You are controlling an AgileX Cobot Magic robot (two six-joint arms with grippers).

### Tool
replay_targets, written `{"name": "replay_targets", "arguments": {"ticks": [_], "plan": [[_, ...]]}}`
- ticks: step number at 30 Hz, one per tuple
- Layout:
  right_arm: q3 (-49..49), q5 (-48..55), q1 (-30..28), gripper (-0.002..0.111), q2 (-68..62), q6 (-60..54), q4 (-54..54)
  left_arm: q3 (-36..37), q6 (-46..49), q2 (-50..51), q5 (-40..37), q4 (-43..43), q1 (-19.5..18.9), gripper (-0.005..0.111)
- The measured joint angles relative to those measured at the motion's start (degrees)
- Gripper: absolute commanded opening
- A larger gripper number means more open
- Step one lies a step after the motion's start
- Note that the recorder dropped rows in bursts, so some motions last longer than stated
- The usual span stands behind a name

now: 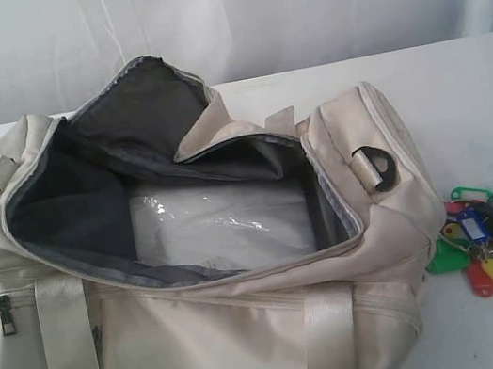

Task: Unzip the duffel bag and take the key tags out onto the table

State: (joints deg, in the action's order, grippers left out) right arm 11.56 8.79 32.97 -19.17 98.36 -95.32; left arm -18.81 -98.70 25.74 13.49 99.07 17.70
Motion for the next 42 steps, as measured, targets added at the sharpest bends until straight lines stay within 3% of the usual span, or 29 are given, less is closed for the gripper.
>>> {"name": "replay_targets", "arguments": {"ticks": [11, 17, 22, 35, 38, 40, 42], "plan": [[-0.03, -0.12, 0.00, 0.000, 0.05, 0.00, 0.00, 0.00, -2.20, -2.39, 0.47, 0.00, -1.52, 0.000], [-0.03, -0.22, 0.00, 0.000, 0.05, 0.00, 0.00, 1.69, -5.98, -13.44, 1.86, 0.00, -10.71, 0.000], [-0.03, -0.22, 0.00, 0.000, 0.05, 0.00, 0.00, 3.37, -12.33, -20.95, -2.76, 0.00, -16.53, 0.000], [-0.03, -0.22, 0.00, 0.000, 0.05, 0.00, -0.11, 3.59, -14.64, -22.56, -5.60, -1.81, -17.38, 0.000], [-0.03, -0.22, 0.00, 0.000, 0.05, 0.00, -0.11, 4.47, -8.37, -22.56, -6.21, -9.76, -17.38, 0.000], [-0.03, -0.22, 0.00, 0.000, 0.05, 0.00, -0.11, 5.50, 2.28, -22.56, -7.03, -21.42, -17.38, 0.000], [-0.03, -0.22, 0.00, 0.000, 0.05, 0.00, -0.11, 6.68, 20.05, -22.56, -7.98, -39.99, -17.38, 0.000]]}}
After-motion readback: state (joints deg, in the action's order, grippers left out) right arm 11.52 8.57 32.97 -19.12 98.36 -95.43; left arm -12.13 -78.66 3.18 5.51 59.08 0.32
